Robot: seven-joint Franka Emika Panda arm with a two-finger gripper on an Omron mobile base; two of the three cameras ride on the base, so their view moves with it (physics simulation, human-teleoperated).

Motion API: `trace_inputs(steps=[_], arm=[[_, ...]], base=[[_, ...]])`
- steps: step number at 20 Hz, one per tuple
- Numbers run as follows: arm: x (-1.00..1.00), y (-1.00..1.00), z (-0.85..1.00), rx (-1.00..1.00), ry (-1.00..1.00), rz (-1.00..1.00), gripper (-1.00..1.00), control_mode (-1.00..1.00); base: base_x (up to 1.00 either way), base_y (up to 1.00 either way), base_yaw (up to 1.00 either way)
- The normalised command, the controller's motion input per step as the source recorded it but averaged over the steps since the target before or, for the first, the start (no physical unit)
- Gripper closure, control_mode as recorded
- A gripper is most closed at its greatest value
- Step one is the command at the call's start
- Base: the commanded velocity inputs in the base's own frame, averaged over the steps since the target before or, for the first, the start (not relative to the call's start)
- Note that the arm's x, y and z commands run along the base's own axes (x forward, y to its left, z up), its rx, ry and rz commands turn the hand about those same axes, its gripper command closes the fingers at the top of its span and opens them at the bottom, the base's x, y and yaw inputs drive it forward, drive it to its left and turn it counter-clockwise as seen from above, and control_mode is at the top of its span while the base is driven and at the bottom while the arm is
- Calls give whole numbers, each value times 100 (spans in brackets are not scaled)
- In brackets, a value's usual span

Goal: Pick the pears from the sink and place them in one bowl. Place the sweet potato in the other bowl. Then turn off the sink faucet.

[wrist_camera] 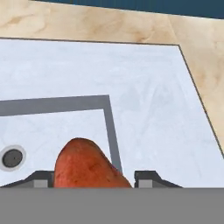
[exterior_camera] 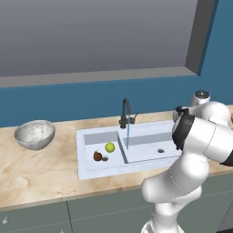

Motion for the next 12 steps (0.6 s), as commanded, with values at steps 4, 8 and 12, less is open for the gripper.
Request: trace_inputs(steps=[4,8,12], arm=[[-1,-39,40,0,-7,0,100,-100],[0,-30,29,-7,-6,0,100,-100],[0,-34,2,-15,-5,0,100,-100]], base=[[0,0,0],[0,0,0],[0,0,0]])
